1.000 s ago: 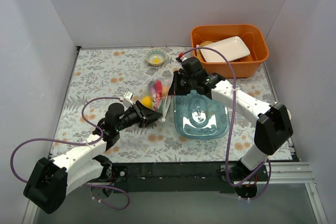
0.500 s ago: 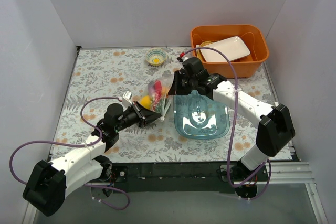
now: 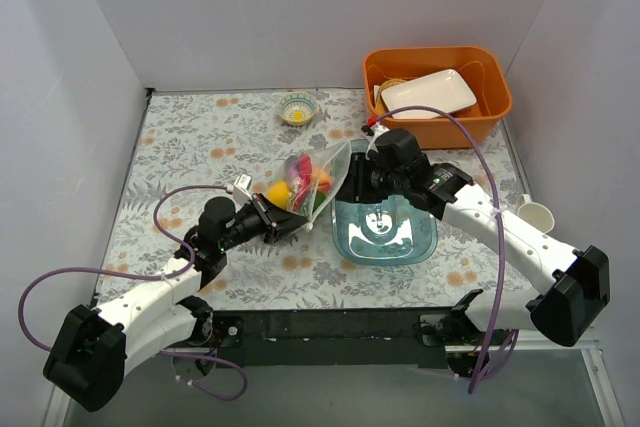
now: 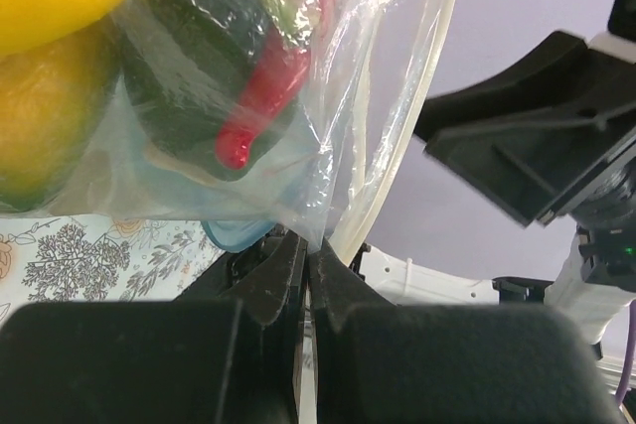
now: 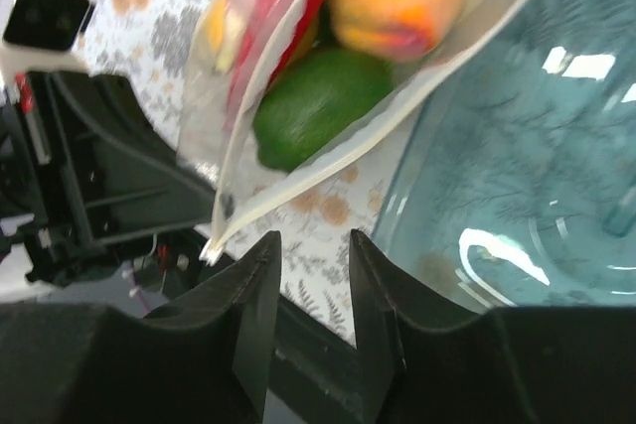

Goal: Place the food in the zip-top bag and seal the zipper
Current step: Zip the zipper food storage bag at the center of the board.

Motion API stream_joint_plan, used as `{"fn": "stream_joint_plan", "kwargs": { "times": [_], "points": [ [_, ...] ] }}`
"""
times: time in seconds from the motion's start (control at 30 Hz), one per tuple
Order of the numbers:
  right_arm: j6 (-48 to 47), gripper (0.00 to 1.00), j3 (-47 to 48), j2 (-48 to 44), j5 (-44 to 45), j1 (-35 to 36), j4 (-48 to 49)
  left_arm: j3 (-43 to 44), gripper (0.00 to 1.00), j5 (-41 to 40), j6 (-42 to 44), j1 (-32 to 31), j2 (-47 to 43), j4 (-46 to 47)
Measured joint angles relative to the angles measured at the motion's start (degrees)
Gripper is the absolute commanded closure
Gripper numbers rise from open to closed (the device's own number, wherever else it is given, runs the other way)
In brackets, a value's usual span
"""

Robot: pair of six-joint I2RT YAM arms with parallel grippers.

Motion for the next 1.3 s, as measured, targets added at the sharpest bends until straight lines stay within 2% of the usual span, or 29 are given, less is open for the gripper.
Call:
{"fn": "stream_joint_plan", "kwargs": {
  "times": [0.3, 0.83, 1.13, 1.3],
  "points": [
    [4.5, 0.55, -0.5, 4.0, -2.3, 10.8, 0.0, 1.9, 1.0, -0.1, 0.0, 0.0, 0.9, -1.6],
    [6.9, 0.52, 1.5, 6.3, -1.7, 12.4, 1.4, 2.9, 1.0, -0.2, 0.0, 0.0, 1.2, -4.2],
    [7.5, 0.61, 1.9, 7.7, -0.3, 12.4, 1.7, 2.9, 1.0, -0.2, 0.0, 0.0, 1.4, -4.2],
    [7.7, 0.73, 1.9, 8.1, -0.1, 12.4, 1.6, 2.9, 1.0, -0.2, 0.0, 0.0, 1.4, -4.2]
  ]
}}
